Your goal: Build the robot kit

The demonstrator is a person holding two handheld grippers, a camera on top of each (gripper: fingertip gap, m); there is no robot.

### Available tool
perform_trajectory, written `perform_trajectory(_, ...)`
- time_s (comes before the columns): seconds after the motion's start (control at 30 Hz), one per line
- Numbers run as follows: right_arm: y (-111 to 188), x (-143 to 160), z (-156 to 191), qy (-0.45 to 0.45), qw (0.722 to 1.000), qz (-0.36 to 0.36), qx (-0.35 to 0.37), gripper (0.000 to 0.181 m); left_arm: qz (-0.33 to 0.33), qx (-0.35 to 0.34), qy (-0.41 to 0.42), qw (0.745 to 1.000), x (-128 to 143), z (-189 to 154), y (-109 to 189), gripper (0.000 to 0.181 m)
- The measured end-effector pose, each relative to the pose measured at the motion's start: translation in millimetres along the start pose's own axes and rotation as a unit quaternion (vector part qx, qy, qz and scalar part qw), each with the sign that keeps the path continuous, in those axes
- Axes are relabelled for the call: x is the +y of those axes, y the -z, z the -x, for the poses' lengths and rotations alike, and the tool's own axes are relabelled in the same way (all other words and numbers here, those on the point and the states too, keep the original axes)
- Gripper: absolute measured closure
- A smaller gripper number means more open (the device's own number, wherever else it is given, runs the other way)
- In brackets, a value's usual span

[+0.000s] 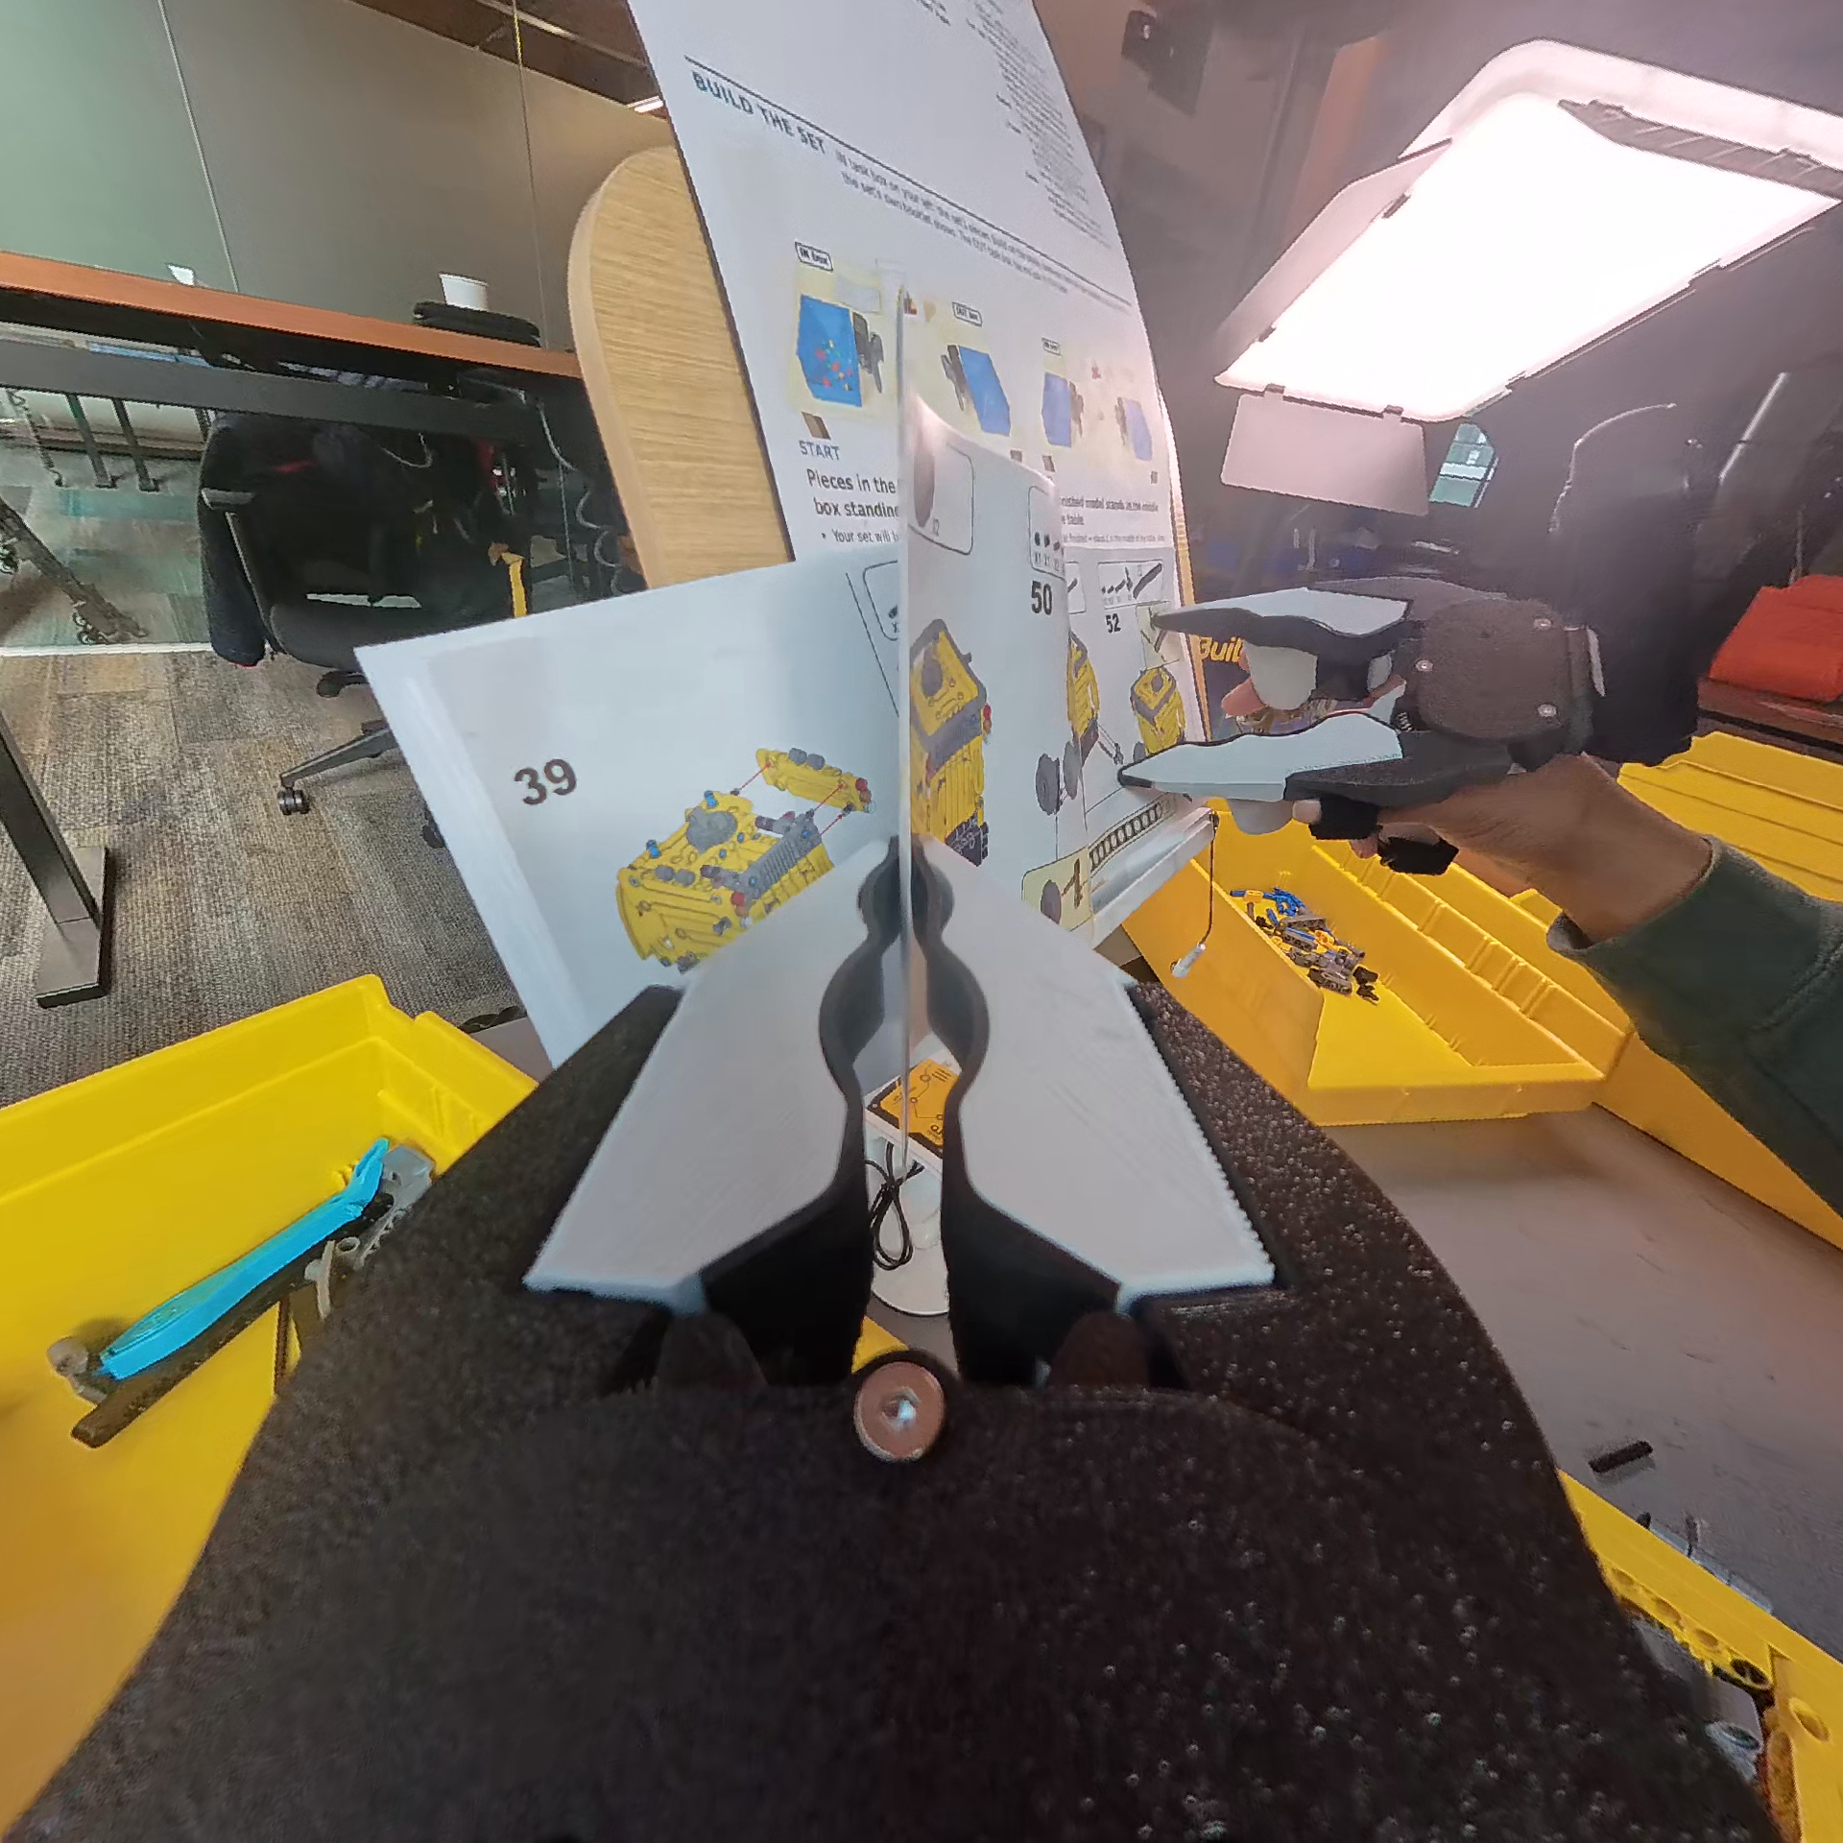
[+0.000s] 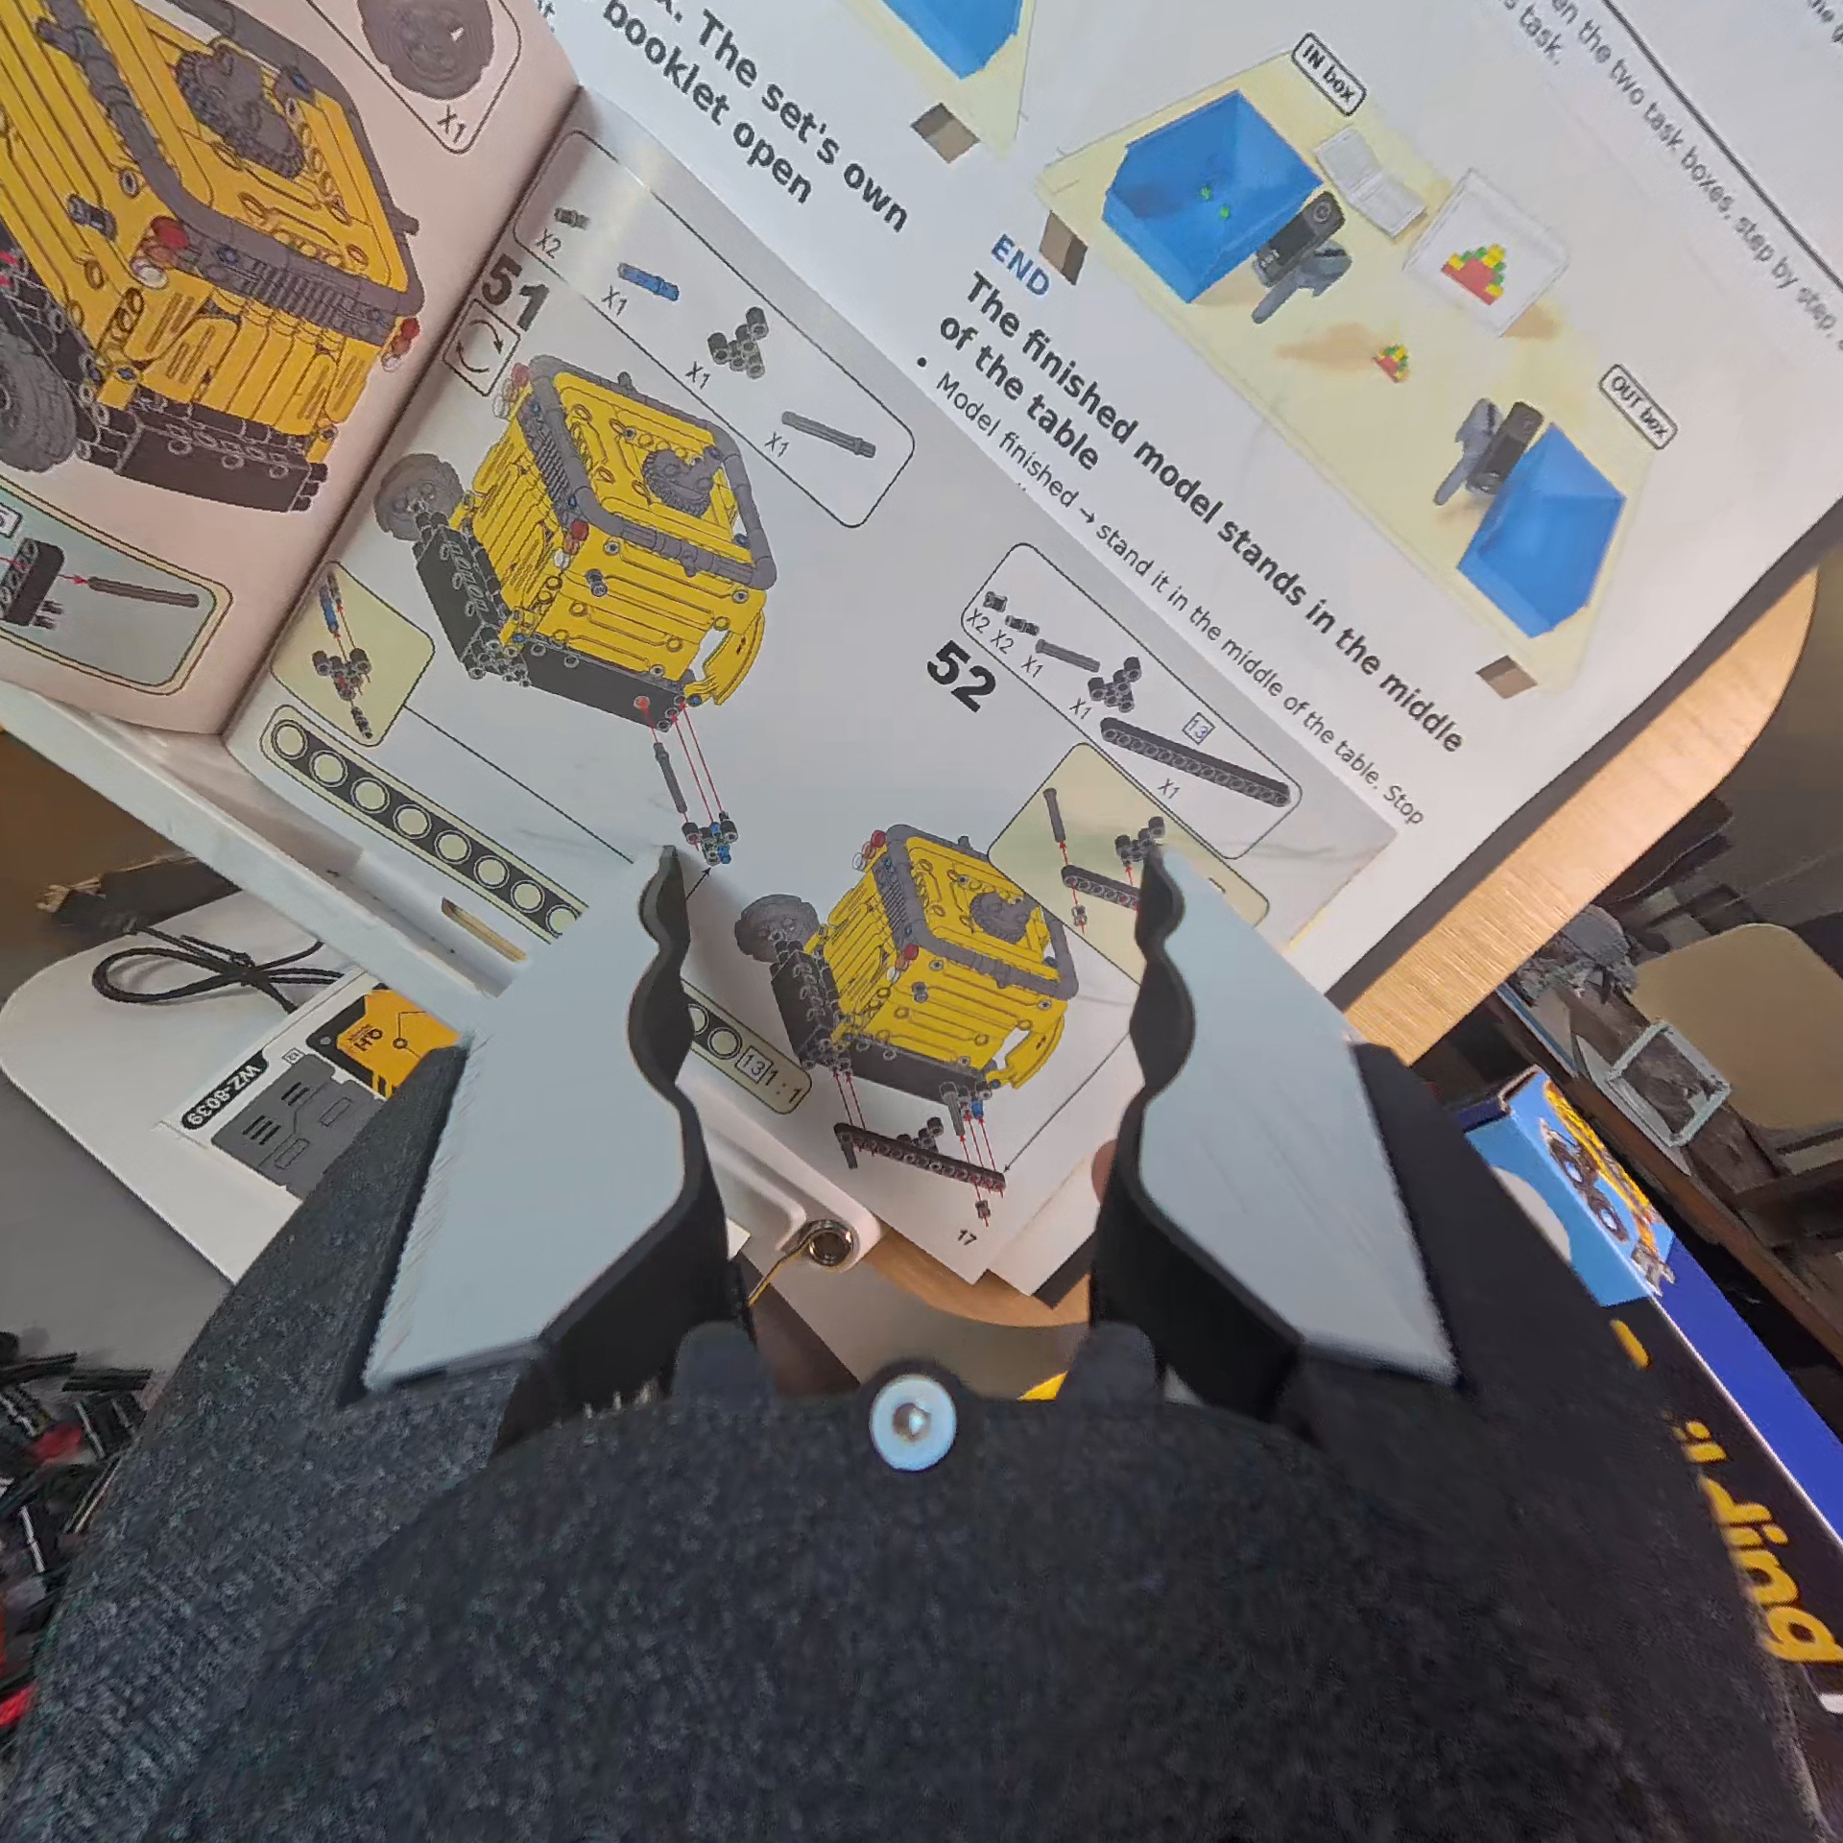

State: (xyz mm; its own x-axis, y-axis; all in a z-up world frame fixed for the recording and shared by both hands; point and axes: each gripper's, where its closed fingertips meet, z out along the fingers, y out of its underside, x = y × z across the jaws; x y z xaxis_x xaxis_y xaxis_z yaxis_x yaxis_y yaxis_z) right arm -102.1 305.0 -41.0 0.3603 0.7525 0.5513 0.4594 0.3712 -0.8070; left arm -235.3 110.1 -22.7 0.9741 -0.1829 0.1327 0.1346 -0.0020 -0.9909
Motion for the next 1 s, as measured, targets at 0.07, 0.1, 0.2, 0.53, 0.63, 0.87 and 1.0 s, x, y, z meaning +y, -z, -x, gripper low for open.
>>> perform_trajectory(0.07, 3, 1, 1, 0.009, 1.000, 0.004, -0.005, 0.110, 0.000, -0.001, 0.000, 1.000, 1, 1, 0, 0.181)
perform_trajectory(0.1, 4, 2, -1, 0.016, 1.000, 0.007, -0.006, 0.115, 0.001, -0.001, 0.001, 1.000, 1, 1, 0, 0.181)
perform_trajectory(0.2, 7, -4, -18, 0.006, 1.000, 0.002, 0.020, 0.070, 0.002, -0.001, 0.001, 1.000, 2, 1, -1, 0.181)
perform_trajectory(0.53, -2, 0, 11, 0.035, 0.999, -0.001, -0.041, 0.121, 0.003, -0.001, 0.002, 1.000, 3, 2, 0, 0.181)
perform_trajectory(0.63, 5, 1, 15, 0.038, 0.998, 0.000, -0.052, 0.141, 0.002, -0.002, 0.000, 1.000, 2, 2, 1, 0.181)
perform_trajectory(0.87, 41, 23, 58, -0.083, 0.974, -0.008, -0.211, 0.140, -0.002, 0.005, 0.003, 1.000, -1, 0, 3, 0.181)
perform_trajectory(1.0, 72, -4, 101, -0.161, 0.929, -0.105, -0.318, 0.144, -0.001, 0.015, 0.004, 1.000, 0, -4, 1, 0.181)
